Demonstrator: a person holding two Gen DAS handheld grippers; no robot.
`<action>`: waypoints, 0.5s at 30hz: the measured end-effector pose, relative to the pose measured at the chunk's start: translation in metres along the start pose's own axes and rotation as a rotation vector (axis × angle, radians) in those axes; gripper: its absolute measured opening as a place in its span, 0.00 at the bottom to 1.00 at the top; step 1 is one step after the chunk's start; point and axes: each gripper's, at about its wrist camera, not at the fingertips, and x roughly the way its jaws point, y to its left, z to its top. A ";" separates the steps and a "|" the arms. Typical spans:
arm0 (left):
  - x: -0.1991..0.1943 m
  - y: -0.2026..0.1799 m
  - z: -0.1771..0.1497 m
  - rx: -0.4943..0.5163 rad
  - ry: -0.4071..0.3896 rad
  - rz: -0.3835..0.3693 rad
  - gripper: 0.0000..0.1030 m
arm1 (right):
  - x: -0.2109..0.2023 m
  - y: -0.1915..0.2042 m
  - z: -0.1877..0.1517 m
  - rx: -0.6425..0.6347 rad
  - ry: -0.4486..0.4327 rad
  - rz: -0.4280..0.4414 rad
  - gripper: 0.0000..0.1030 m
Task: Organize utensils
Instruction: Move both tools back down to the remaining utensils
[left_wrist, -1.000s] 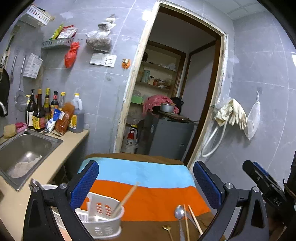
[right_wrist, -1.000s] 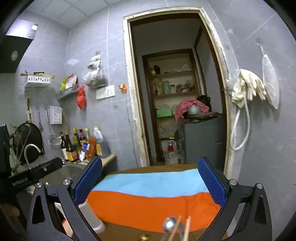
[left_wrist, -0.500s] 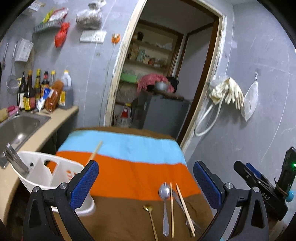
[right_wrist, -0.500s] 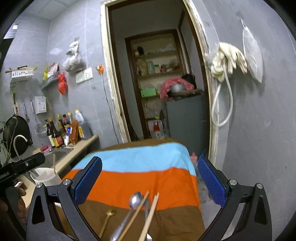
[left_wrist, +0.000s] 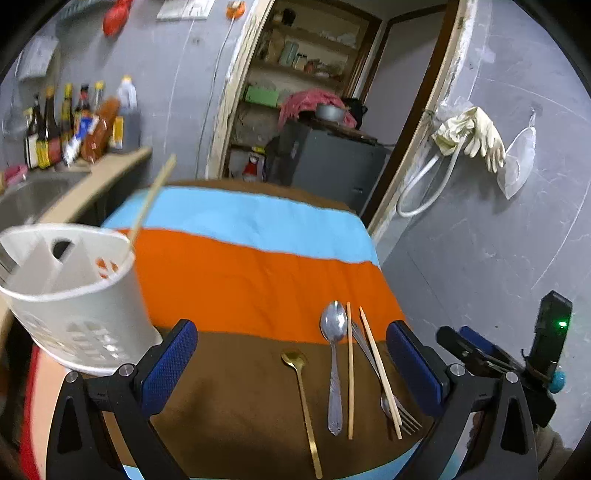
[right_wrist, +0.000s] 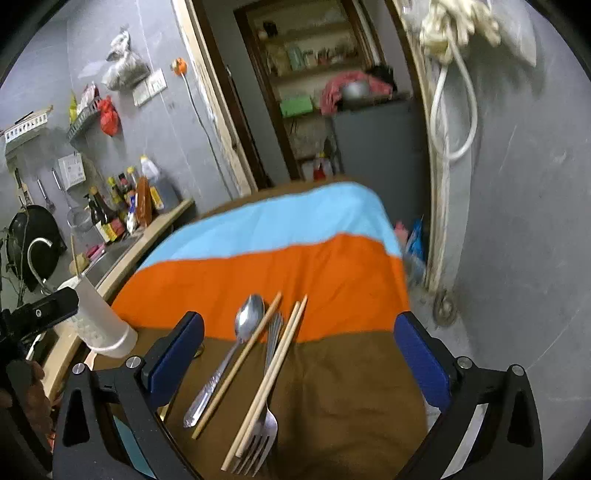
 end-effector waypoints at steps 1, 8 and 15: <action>0.006 0.001 -0.002 -0.012 0.016 -0.003 1.00 | 0.005 -0.002 -0.003 0.002 0.011 0.007 0.93; 0.044 0.002 -0.019 -0.031 0.109 -0.002 0.95 | 0.044 -0.009 -0.014 -0.007 0.089 0.048 0.73; 0.075 0.000 -0.034 -0.032 0.202 -0.023 0.71 | 0.072 -0.015 -0.015 -0.020 0.145 0.068 0.47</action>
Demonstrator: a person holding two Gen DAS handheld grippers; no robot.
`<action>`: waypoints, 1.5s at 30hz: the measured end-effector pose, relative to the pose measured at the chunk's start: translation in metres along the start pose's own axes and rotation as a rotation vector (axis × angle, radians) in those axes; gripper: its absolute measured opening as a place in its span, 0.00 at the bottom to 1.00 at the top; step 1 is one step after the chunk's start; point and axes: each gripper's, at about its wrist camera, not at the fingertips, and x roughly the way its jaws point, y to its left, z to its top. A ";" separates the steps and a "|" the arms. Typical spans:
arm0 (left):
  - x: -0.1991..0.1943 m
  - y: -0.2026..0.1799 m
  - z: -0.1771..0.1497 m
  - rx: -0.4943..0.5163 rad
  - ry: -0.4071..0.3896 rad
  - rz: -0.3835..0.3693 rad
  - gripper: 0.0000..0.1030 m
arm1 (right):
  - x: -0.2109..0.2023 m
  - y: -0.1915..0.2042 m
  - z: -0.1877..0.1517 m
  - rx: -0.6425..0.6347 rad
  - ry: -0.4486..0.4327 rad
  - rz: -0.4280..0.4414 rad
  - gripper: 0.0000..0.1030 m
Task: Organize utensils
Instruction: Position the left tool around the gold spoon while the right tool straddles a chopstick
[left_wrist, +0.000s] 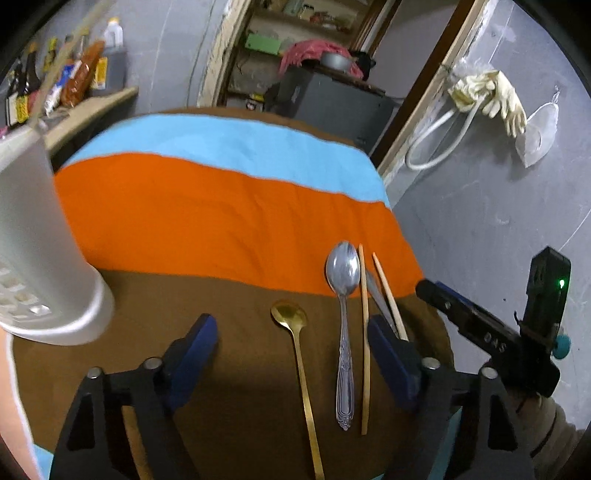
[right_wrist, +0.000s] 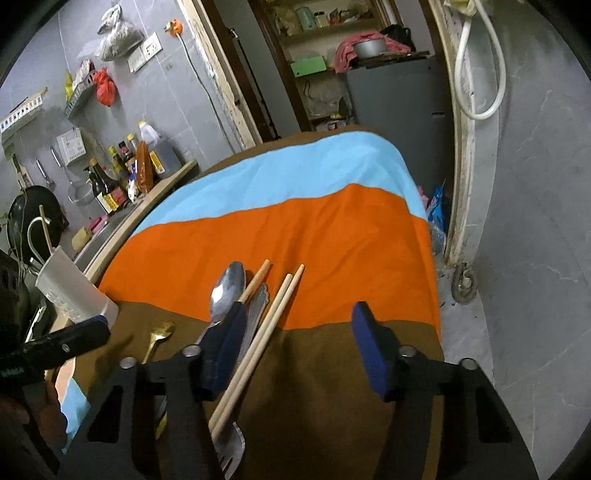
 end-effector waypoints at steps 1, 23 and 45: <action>0.004 0.000 -0.002 -0.004 0.012 -0.005 0.66 | 0.002 -0.001 0.000 -0.002 0.005 0.002 0.44; 0.032 0.009 -0.006 -0.072 0.114 -0.063 0.10 | 0.045 0.009 0.002 -0.051 0.143 0.138 0.13; 0.047 0.011 0.007 -0.048 0.219 -0.159 0.10 | 0.040 0.002 -0.014 0.079 0.146 0.208 0.09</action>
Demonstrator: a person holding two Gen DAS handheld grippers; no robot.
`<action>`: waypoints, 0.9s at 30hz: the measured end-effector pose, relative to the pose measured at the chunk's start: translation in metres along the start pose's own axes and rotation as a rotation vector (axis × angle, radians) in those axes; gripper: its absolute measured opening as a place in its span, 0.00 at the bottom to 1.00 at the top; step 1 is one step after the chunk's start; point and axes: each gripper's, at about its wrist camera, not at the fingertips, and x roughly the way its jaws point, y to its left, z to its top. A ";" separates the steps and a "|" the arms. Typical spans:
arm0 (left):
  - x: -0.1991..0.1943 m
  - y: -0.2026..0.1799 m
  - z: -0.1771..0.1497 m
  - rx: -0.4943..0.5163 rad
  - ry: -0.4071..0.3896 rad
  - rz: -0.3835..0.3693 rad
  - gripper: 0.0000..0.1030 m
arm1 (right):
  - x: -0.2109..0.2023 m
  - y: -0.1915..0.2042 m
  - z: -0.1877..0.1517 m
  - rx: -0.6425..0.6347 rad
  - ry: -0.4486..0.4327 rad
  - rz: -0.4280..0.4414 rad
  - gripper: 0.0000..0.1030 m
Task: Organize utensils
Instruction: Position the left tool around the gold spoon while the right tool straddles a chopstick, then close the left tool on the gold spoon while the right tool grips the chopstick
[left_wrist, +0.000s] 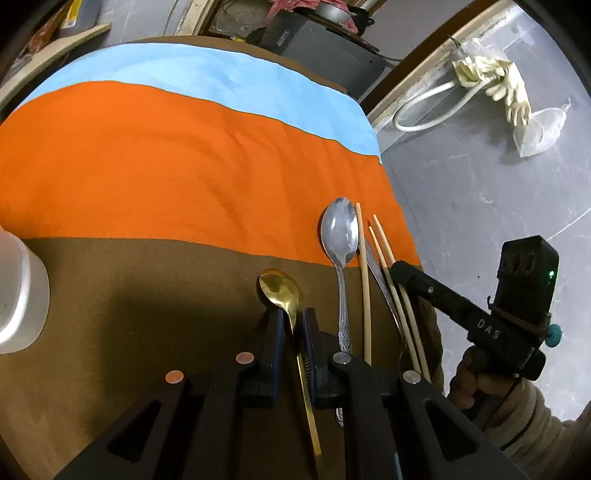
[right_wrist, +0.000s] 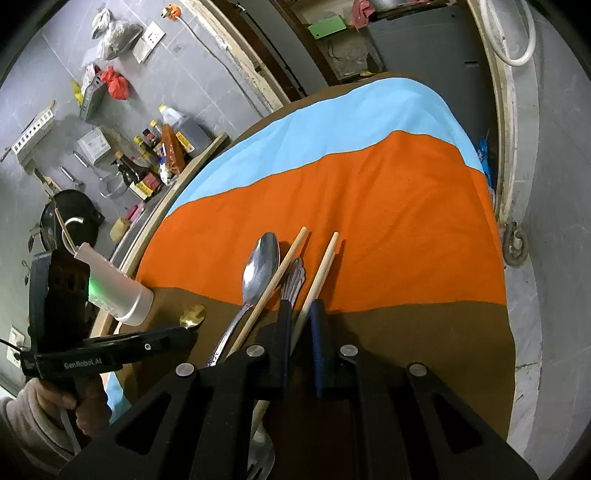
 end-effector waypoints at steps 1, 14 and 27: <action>0.000 0.000 0.000 0.001 0.001 0.000 0.10 | -0.002 -0.001 0.000 0.003 -0.003 0.000 0.09; 0.002 -0.002 -0.001 -0.020 0.004 -0.012 0.04 | -0.013 0.001 -0.003 0.033 -0.002 -0.003 0.08; -0.053 -0.047 -0.021 0.161 -0.226 0.017 0.02 | -0.049 0.036 -0.002 -0.028 -0.091 0.039 0.04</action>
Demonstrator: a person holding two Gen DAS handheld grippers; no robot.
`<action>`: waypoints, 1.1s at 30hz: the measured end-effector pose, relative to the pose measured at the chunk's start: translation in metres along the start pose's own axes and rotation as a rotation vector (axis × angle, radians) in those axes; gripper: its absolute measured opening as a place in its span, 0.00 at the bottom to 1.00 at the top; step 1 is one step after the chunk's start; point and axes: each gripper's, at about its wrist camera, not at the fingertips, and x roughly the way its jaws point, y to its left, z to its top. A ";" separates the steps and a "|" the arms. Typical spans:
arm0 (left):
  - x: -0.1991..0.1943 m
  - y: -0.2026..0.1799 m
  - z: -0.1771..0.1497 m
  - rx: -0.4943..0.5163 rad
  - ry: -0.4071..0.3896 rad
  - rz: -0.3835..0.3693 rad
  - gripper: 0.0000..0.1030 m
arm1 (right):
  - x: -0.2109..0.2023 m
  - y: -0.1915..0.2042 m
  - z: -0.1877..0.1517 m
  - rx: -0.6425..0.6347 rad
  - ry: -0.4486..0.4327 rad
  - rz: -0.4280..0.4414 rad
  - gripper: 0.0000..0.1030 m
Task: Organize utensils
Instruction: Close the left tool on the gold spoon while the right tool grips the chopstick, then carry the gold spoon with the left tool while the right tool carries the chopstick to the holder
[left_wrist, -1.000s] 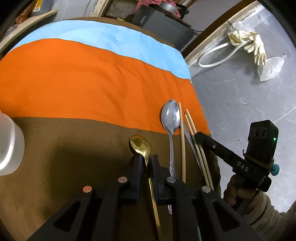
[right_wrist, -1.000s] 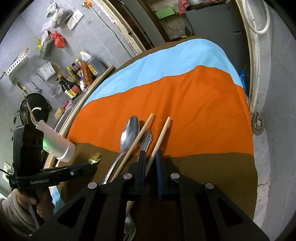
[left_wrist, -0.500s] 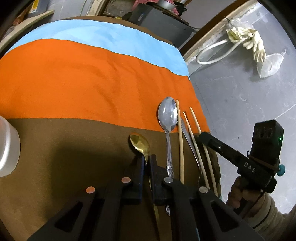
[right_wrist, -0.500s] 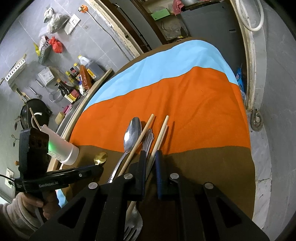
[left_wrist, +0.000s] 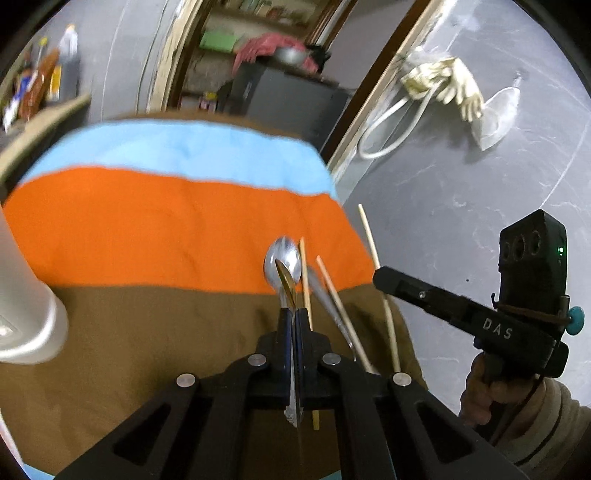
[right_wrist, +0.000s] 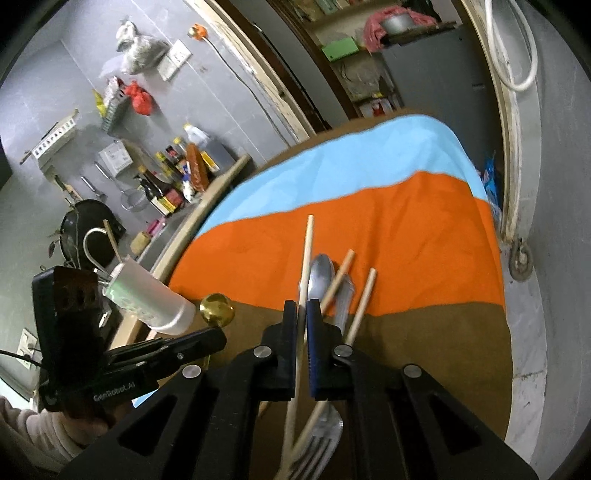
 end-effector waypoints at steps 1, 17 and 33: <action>-0.004 -0.001 0.001 0.006 -0.016 0.003 0.02 | -0.003 0.003 0.001 -0.009 -0.011 -0.001 0.04; -0.094 0.016 0.039 -0.012 -0.255 0.006 0.02 | -0.051 0.094 0.032 -0.169 -0.283 0.006 0.04; -0.203 0.079 0.066 0.060 -0.471 0.100 0.02 | -0.050 0.222 0.057 -0.287 -0.488 0.098 0.04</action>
